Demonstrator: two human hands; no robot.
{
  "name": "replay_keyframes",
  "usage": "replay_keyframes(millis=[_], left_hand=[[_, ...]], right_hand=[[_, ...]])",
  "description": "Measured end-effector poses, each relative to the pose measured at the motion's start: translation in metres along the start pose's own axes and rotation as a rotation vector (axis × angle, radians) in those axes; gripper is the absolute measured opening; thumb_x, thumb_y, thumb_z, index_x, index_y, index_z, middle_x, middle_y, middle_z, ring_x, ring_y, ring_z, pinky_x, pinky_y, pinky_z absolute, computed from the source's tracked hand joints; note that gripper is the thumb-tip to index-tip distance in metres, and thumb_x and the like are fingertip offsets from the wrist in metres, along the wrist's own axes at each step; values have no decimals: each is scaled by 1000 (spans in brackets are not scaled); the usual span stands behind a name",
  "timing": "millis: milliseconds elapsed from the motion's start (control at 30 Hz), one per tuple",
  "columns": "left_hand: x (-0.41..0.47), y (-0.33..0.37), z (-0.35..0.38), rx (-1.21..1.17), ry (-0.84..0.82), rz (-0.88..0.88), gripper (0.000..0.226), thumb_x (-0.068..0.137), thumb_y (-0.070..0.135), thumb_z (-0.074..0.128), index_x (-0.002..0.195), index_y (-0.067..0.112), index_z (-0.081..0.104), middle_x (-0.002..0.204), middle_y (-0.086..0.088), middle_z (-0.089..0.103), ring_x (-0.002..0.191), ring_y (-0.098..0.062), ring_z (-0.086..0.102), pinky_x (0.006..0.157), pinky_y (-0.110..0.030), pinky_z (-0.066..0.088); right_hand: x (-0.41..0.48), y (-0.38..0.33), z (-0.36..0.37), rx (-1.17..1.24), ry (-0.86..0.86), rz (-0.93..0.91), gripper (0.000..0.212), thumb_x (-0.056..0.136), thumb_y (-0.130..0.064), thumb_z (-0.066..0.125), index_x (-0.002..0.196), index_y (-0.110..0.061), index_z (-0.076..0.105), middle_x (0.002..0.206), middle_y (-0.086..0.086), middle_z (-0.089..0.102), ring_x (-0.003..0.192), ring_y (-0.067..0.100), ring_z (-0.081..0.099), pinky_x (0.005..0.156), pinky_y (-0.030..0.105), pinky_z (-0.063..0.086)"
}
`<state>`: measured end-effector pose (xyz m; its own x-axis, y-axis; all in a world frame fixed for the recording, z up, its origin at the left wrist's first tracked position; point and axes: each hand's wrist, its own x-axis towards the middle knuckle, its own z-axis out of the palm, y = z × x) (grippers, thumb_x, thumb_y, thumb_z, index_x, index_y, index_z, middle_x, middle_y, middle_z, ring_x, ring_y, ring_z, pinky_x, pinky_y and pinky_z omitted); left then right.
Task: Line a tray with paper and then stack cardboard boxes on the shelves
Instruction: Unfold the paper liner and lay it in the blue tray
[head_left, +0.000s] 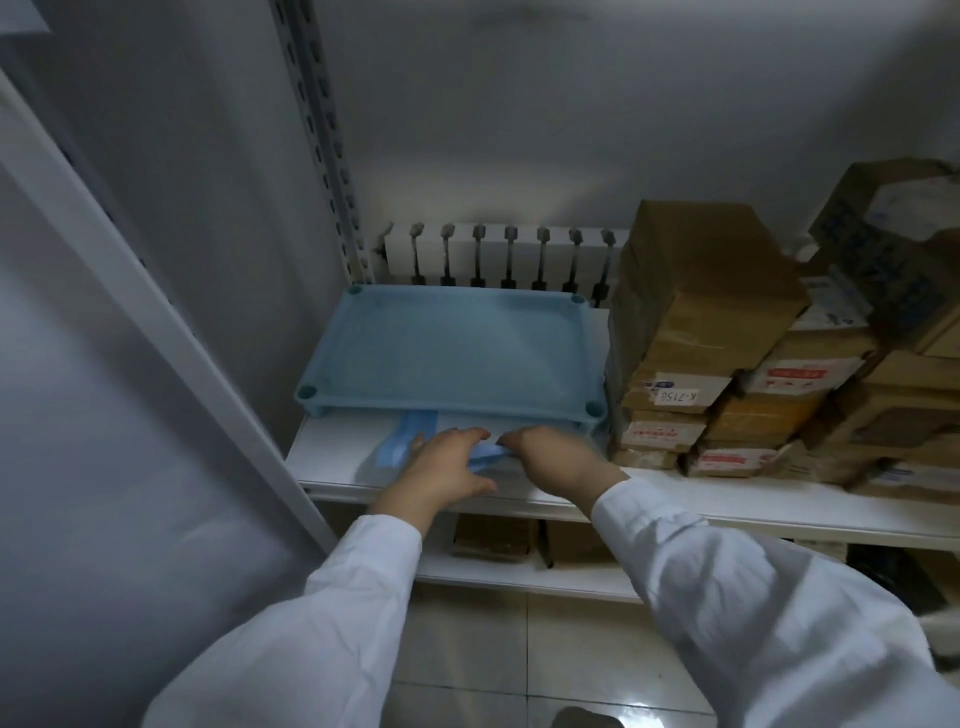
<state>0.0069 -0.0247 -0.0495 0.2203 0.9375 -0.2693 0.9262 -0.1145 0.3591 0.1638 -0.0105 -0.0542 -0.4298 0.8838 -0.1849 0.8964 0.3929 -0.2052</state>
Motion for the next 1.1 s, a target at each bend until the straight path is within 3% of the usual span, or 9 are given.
replay_keyframes(millis=[133, 200, 300, 400, 533, 667, 800, 1000, 1100], left_hand=[[5, 5, -16, -101, 171, -11, 21, 90, 31, 55, 105, 23, 66, 113, -11, 65, 109, -32, 57, 91, -35, 43], [9, 3, -27, -183, 176, -30, 15, 90, 28, 55, 92, 16, 65, 103, -15, 65, 100, -34, 59, 80, -35, 45], [13, 1, -45, -283, 196, -69, 20, 91, 25, 55, 74, 14, 52, 91, -19, 62, 91, -34, 60, 68, -32, 38], [11, 1, -62, -470, 261, -83, 17, 91, 20, 56, 80, 7, 56, 89, -22, 61, 89, -30, 60, 67, -29, 34], [3, -2, -80, -772, 293, -92, 15, 92, 19, 58, 84, 6, 58, 86, -14, 57, 81, -22, 54, 64, -28, 37], [-7, -6, -88, -1098, 301, -122, 15, 93, 19, 57, 93, 5, 62, 95, -16, 63, 83, -27, 60, 76, -33, 47], [-9, -4, -86, -1397, 215, -144, 22, 95, 24, 51, 100, 5, 61, 93, -13, 66, 80, -24, 63, 83, -36, 51], [-11, 4, -88, -1492, 138, -139, 27, 97, 30, 45, 100, 9, 62, 92, -11, 67, 84, -24, 63, 84, -36, 51], [-9, 1, -91, -1531, 119, -125, 31, 96, 32, 47, 108, 7, 61, 96, -12, 68, 89, -26, 63, 90, -39, 50]], right_hand=[[3, -3, -40, 11, 156, -49, 25, 94, -31, 52, 109, -19, 67, 113, 7, 66, 103, 29, 60, 83, 37, 50], [2, -6, -60, 68, 272, -32, 25, 93, -34, 53, 105, -17, 68, 107, 5, 68, 95, 26, 62, 81, 36, 51], [2, -8, -83, 270, 413, 64, 31, 95, -34, 50, 117, -16, 62, 118, 6, 64, 106, 25, 59, 90, 34, 48], [4, -9, -95, 411, 496, 135, 38, 98, -29, 45, 134, -20, 48, 138, 5, 51, 125, 24, 48, 103, 34, 38], [10, -12, -104, 689, 462, 234, 56, 96, -35, 49, 147, -23, 28, 153, 4, 32, 138, 25, 34, 107, 36, 33], [13, -20, -109, 861, 331, 334, 76, 89, -40, 61, 149, -19, 19, 154, 7, 29, 137, 30, 35, 104, 37, 35], [10, -34, -110, 1138, 74, 387, 91, 84, -45, 65, 150, -23, 7, 146, 9, 38, 123, 30, 48, 91, 43, 47], [14, -49, -106, 1197, -10, 305, 100, 77, -42, 73, 149, -22, 7, 141, 7, 45, 119, 27, 51, 90, 43, 47], [16, -51, -104, 1233, 60, 278, 74, 79, -29, 75, 137, -17, 32, 128, 6, 56, 107, 25, 57, 82, 39, 51]])
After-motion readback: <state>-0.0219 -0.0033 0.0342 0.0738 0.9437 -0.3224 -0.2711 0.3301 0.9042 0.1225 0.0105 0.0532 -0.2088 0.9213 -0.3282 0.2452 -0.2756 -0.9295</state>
